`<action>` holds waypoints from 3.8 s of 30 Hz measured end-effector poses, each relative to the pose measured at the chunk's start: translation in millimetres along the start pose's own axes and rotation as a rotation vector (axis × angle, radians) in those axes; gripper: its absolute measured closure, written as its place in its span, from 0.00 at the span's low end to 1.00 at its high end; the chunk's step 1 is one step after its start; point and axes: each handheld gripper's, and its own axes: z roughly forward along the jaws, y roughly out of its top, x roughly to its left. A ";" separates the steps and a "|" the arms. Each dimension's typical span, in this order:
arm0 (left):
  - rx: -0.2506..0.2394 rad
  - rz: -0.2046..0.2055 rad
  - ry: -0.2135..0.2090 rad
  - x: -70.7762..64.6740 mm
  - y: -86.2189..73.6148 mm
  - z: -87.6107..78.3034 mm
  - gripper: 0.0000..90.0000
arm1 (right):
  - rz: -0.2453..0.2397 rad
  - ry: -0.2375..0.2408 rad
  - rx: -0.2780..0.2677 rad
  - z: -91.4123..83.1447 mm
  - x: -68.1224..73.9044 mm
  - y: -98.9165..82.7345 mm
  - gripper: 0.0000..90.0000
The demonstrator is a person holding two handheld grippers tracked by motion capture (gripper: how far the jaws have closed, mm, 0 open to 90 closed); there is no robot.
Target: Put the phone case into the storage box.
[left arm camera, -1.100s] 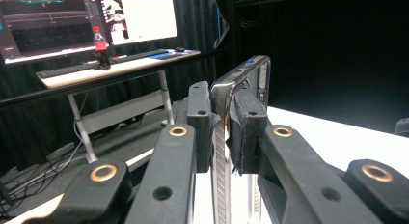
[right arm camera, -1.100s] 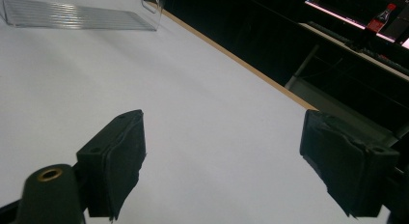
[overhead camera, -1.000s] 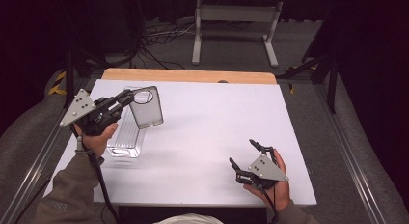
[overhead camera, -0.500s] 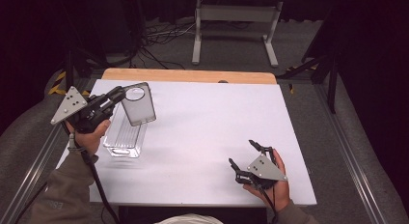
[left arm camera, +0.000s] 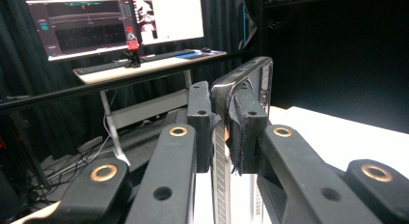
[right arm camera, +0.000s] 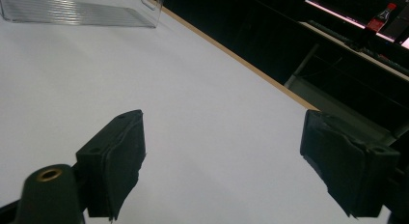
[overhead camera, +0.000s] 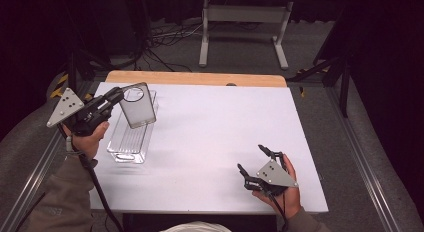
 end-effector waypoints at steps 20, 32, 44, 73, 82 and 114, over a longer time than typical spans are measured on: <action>0.027 0.003 0.059 14.4 -8.8 1.0 0.90 | 0.007 -0.001 -0.007 -1.2 -1.0 0.3 0.18; 0.047 -0.009 0.087 24.8 -15.8 8.9 0.90 | 0.006 0.001 -0.008 -0.9 -1.0 0.2 0.18; 0.086 0.003 0.106 39.9 -21.7 24.0 0.90 | 0.002 0.002 -0.003 1.4 -1.5 -0.7 0.18; 0.169 -0.005 0.103 72.4 -30.0 79.3 0.89 | 0.011 0.013 0.013 6.9 -0.6 -3.7 0.18; 0.184 -0.018 0.091 83.5 -46.8 98.7 0.89 | 0.013 0.014 0.020 9.1 -0.8 -4.7 0.18; 0.280 0.074 0.214 99.0 -67.7 124.8 0.75 | 0.001 0.022 0.055 14.6 1.8 -8.5 0.18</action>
